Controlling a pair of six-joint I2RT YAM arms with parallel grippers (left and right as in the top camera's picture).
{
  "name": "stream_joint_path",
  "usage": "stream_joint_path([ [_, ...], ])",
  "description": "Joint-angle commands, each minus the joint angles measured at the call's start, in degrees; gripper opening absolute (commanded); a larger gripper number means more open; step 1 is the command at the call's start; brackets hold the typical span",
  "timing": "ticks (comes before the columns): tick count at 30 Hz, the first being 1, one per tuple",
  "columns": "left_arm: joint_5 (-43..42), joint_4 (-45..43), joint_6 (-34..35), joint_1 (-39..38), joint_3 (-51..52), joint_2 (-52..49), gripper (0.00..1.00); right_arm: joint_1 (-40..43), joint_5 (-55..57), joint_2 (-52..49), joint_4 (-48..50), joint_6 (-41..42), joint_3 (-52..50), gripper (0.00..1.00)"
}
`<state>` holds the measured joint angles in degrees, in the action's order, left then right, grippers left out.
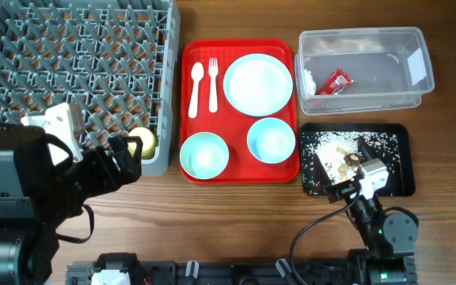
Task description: Sort waste into correct bins and load items into the dishwasher rack
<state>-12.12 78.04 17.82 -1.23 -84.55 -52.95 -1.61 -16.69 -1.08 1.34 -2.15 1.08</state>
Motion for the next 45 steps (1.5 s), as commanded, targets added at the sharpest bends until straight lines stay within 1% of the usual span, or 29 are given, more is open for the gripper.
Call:
stream_joint_path([
  [1, -0.7, -0.2, -1.1, -0.3, -0.7, 0.0, 1.00, 0.3, -0.9, 0.9, 0.3, 0.7, -0.8, 1.00],
  [13, -0.9, -0.2, -0.9, -0.3, -0.7, 0.0, 1.00, 0.3, -0.9, 0.8, 0.3, 0.7, -0.8, 1.00],
  [17, -8.2, -0.2, 5.2, -0.3, -0.7, 0.0, 1.00, 0.3, -0.9, 0.8, 0.3, 0.7, -0.8, 1.00],
  [19, -10.8, -3.7, 8.3, -0.3, -0.7, 0.0, 1.00, 0.3, -0.9, 0.8, 0.3, 0.7, -0.8, 1.00],
  [22, -13.6, -8.7, 8.7, -0.4, -0.6, -0.3, 1.00, 0.3, -0.9, 0.8, 0.3, 0.7, -0.8, 1.00],
  [23, -15.0, -10.8, 8.8, -1.2, -0.6, -1.0, 1.00, 0.3, -0.9, 0.8, 0.3, 0.7, -0.8, 1.00],
  [25, -15.0, -12.1, 8.8, -3.7, -0.6, -3.0, 1.00, 0.3, -0.9, 0.8, 0.3, 0.7, -0.8, 1.00],
  [28, -9.1, -11.0, 8.8, -12.3, -0.6, -9.7, 0.99, 0.3, -0.9, 0.8, 0.3, 0.7, -0.8, 1.00],
  [31, 0.6, -11.0, 8.7, -23.5, -0.6, -19.1, 1.00, 0.3, -0.9, 0.8, 0.3, 0.7, -0.8, 1.00],
  [33, 2.5, -13.4, 6.9, -28.7, -0.6, -25.2, 1.00, 0.3, -0.9, 0.8, 0.3, 0.7, -0.8, 1.00],
  [34, 2.8, -14.2, 5.9, -29.7, -0.6, -27.0, 1.00, 0.3, -0.9, 0.8, 0.3, 0.7, -0.8, 1.00],
  [35, 4.3, -16.2, 4.7, -30.8, -0.6, -29.9, 0.98, 0.3, -0.9, 0.8, 0.3, 0.7, -0.8, 1.00],
  [36, 6.1, -17.5, 4.7, -31.2, -0.6, -31.6, 0.90, 0.3, -0.9, 0.8, 0.3, 0.7, -0.8, 1.00],
  [37, 10.4, -19.3, 5.4, -31.3, -0.6, -34.4, 0.84, 0.3, -0.9, 0.8, 0.3, 0.7, -0.8, 1.00],
  [39, 17.5, -21.5, 8.2, -31.1, -0.6, -38.5, 0.83, 0.3, -0.9, 0.8, 0.3, 0.7, -0.8, 1.00],
  [40, 19.9, -22.9, 8.5, -30.7, -0.6, -40.8, 0.83, 0.3, -0.9, 0.8, 0.3, 0.7, -0.8, 1.00],
  [44, 20.1, -30.2, 7.9, -28.4, -0.6, -50.2, 0.82, 0.3, -0.9, 0.8, 0.3, 0.7, -0.8, 1.00],
  [45, 20.1, -31.7, 7.9, -28.0, -0.6, -52.0, 0.81, 0.3, -0.9, 0.8, 0.3, 0.7, -0.8, 1.00],
])
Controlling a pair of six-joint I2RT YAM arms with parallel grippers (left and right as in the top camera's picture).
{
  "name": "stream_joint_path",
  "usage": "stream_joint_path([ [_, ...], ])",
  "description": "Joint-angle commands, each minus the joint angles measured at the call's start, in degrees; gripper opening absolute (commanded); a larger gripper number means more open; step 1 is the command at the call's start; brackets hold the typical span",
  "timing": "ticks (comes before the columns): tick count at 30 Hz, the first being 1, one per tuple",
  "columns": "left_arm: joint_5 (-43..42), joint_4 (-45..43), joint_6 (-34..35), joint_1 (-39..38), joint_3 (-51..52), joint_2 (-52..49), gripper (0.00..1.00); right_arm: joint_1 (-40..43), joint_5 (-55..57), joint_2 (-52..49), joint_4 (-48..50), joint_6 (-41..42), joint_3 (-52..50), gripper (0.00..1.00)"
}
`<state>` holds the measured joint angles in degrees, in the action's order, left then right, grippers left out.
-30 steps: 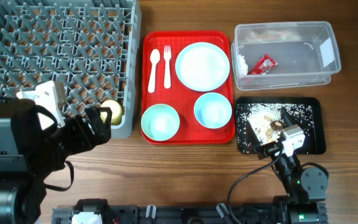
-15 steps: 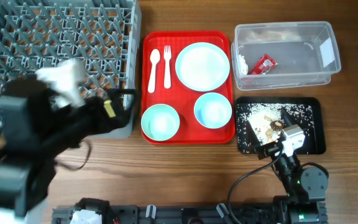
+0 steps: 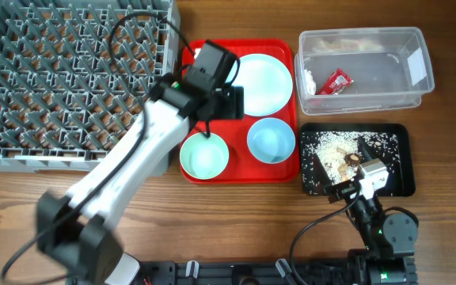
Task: Sort waste into correct bins and load items into the dishwasher rack
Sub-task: 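Reach the left gripper to the white fork on the red tray and grasp it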
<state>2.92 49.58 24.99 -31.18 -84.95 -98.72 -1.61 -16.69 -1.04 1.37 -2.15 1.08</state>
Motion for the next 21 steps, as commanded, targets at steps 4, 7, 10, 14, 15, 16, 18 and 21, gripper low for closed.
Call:
stream_joint_path([
  [4, 4.9, -9.3, -2.9, 3.9, -0.2, -11.6, 0.73, 0.3, -0.9, 0.8, 0.3, 0.7, -0.8, 1.00],
  [7, 4.8, -12.9, -3.9, 5.4, -0.2, -14.1, 0.65, 0.3, -0.9, 0.8, 0.3, 0.7, -0.8, 1.00],
  [10, 3.2, -15.5, -3.3, 6.8, -0.2, -15.5, 0.50, 0.3, -0.9, 0.8, 0.3, 0.7, -0.8, 1.00],
  [14, -1.0, -19.2, -3.6, 7.6, -0.2, -16.2, 0.50, 0.3, -0.9, 0.8, 0.3, 0.7, -0.8, 1.00],
  [15, -0.9, -20.1, -3.6, 7.6, -0.2, -16.5, 0.49, 0.3, -0.9, 0.8, 0.3, 0.7, -0.8, 1.00],
  [16, -0.9, -20.9, -3.6, 7.6, -0.2, -16.9, 0.49, 0.3, -0.9, 0.8, 0.3, 0.7, -0.8, 1.00],
  [18, -0.9, -22.1, -3.6, 7.5, -0.2, -18.1, 0.48, 0.3, -0.9, 0.8, 0.3, 0.7, -0.8, 1.00],
  [21, -0.7, -23.4, -4.1, 7.5, -0.2, -20.1, 0.47, 0.3, -0.9, 0.8, 0.3, 0.7, -0.8, 0.99],
])
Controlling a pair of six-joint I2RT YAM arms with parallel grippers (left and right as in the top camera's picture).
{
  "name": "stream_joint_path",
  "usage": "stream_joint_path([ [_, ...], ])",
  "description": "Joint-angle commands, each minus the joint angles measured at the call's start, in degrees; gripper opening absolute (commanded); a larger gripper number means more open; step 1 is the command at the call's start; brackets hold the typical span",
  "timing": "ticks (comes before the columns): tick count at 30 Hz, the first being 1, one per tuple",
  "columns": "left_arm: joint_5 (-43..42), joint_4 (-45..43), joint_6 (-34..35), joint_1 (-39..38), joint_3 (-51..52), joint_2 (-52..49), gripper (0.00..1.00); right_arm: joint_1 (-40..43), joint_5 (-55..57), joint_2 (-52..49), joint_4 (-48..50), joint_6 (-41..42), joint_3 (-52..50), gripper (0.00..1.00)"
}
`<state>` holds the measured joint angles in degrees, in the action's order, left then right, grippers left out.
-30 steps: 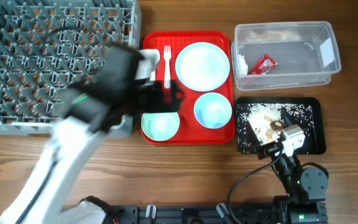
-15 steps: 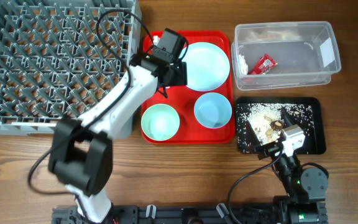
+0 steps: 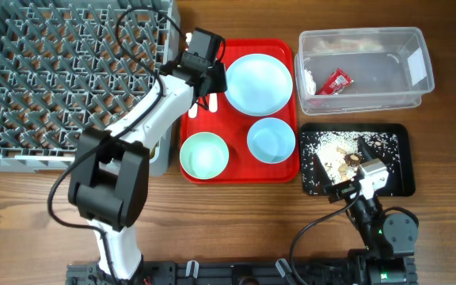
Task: Sort waste into correct bins and load items into the dishwasher rack
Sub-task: 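Reach the left gripper to the white fork on the red tray and grasp it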
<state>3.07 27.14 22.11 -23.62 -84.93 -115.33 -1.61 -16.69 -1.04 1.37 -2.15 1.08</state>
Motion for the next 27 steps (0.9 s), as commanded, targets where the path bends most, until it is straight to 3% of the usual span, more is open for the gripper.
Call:
stream_joint_path([
  [1, -0.8, -1.6, -1.2, -0.1, -0.2, -4.4, 0.46, 0.3, -0.9, 0.8, 0.3, 0.7, -0.8, 1.00],
  [23, -0.4, -3.4, -1.1, -0.2, -0.2, -12.1, 0.22, 0.3, -0.9, 0.8, 0.3, 0.7, -0.8, 1.00],
  [27, -0.5, -3.3, -1.1, -0.1, -0.3, -11.4, 0.07, 0.3, -0.9, 0.8, 0.3, 0.7, -0.8, 1.00],
])
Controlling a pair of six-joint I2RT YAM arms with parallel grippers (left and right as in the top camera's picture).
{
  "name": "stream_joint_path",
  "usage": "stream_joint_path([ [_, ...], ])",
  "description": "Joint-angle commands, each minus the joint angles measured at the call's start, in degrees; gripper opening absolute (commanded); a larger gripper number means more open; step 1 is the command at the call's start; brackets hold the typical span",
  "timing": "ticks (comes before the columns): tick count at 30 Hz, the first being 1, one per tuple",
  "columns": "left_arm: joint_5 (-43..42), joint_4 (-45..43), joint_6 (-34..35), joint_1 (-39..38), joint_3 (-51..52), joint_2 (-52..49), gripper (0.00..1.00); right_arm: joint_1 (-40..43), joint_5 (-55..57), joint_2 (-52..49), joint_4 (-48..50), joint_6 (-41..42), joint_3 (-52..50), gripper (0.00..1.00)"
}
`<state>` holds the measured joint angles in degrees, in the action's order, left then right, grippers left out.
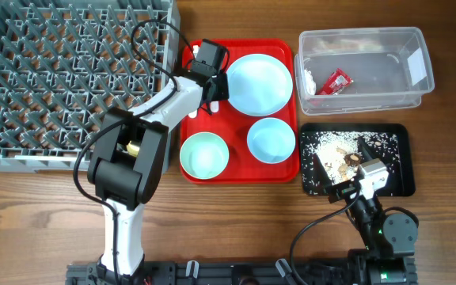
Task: Sort waste into correct bins and load items into the dishwasher rack
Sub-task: 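Reach the left gripper to the white fork on the red tray and grasp it, then carry the fork with the left gripper into the dish rack and release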
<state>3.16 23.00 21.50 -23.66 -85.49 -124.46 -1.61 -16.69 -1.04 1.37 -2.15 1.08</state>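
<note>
A red tray [240, 176] holds a white plate [258, 85], two pale blue bowls [204, 155] [271, 140], and a white spoon [193, 112] and fork [212, 105] at its left side. My left gripper [213, 79] hangs over the cutlery beside the plate's left rim and hides most of it. Its jaws cannot be made out from above. My right gripper [344, 161] rests open over the black tray [398, 162] of scattered crumbs. The grey dishwasher rack [70, 79] at the far left has nothing in it.
A clear plastic bin [414, 47] at the back right holds a red wrapper [337, 81] and some pale scraps. The left arm's links stretch from the table's front edge across the rack's right front corner to the tray.
The left gripper has shifted a little right and nearer, closer to the plate's left rim, still over the cutlery. The arm's lower links swung right. The right arm is unchanged.
The left arm was first folded at the front left by the rack's front edge. Then it reached over the red tray above the cutlery and the near bowl. It then sat over the tray's back left, and now hovers on the cutlery by the plate.
</note>
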Motion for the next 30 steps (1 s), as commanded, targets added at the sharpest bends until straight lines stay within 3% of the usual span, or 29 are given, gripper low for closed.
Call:
stream_joint_path([
  [1, -0.6, 1.1, -0.5, -0.1, 0.3, -1.8, 0.06, 0.3, -0.9, 0.8, 0.3, 0.7, -0.8, 1.00],
  [15, 0.4, 9.1, -2.0, 0.5, 0.3, 15.9, 0.04, 0.3, -0.9, 0.8, 0.3, 0.7, -0.8, 1.00],
  [23, 24.1, 18.7, -11.5, 3.6, 0.3, 25.2, 0.04, 0.3, -0.9, 0.8, 0.3, 0.7, -0.8, 1.00],
  [26, 22.8, 19.6, -15.4, 6.4, 0.5, 23.8, 0.04, 0.3, -0.9, 0.8, 0.3, 0.7, -0.8, 1.00],
  [30, 22.1, 19.6, -15.3, 10.0, 0.5, 20.6, 0.04, 0.3, -0.9, 0.8, 0.3, 0.7, -0.8, 1.00],
])
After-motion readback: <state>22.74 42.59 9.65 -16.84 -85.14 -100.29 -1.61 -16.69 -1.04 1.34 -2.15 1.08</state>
